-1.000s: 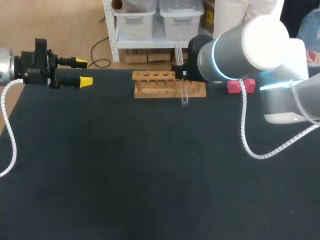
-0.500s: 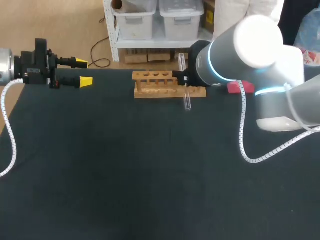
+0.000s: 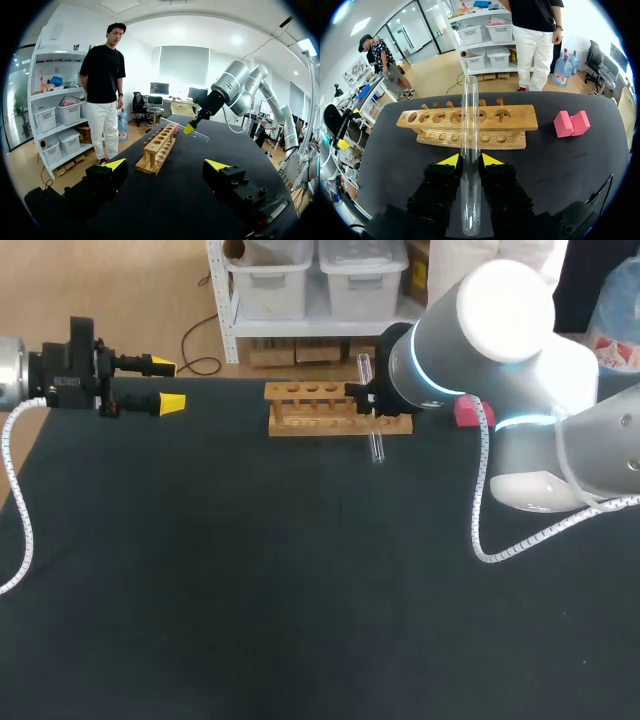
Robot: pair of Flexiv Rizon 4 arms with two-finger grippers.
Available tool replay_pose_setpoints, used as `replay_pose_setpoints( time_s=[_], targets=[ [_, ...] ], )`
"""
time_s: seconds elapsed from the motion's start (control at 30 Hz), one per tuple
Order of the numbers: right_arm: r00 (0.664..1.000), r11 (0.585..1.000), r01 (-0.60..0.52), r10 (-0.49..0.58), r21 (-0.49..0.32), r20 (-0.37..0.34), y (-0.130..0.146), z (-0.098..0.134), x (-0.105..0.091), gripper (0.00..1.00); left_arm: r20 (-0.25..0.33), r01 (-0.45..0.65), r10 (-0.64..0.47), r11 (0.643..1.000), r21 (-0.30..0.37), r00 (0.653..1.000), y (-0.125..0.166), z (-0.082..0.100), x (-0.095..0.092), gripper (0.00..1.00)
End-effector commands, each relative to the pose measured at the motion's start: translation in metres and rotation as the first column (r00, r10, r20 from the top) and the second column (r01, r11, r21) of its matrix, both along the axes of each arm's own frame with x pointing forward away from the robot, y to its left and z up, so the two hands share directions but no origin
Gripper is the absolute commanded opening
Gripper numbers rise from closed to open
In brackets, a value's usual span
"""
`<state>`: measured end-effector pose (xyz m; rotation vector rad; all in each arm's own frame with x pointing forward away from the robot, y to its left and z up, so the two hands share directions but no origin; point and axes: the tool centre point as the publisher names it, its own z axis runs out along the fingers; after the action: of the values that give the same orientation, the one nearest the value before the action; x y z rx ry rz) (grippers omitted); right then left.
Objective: Grasp the test tube, adjust it, and insert it.
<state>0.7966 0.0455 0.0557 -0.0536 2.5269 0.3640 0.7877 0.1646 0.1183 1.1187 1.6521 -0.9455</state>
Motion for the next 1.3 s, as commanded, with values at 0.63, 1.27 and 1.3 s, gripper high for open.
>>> replay_pose_setpoints(
  time_s=[0.63,1.27,1.3],
  targets=[
    [0.997,0.998,-0.044,0.041,-0.036,-0.069,0.003,-0.009,0.003,0.0,0.005,-0.003,0.003,1.0,-0.003,1.0,0.0,-0.001,-0.001,1.0],
    [0.99,0.996,-0.081,0.076,-0.041,-0.12,0.006,-0.016,0.004,0.0,0.005,-0.003,0.003,1.0,-0.003,1.0,0.0,-0.001,-0.001,1.0],
    [0.99,0.996,-0.082,0.077,-0.04,-0.121,0.006,-0.017,0.003,0.0,0.005,-0.003,0.003,1.0,-0.003,1.0,0.0,-0.001,-0.001,1.0]
  ],
)
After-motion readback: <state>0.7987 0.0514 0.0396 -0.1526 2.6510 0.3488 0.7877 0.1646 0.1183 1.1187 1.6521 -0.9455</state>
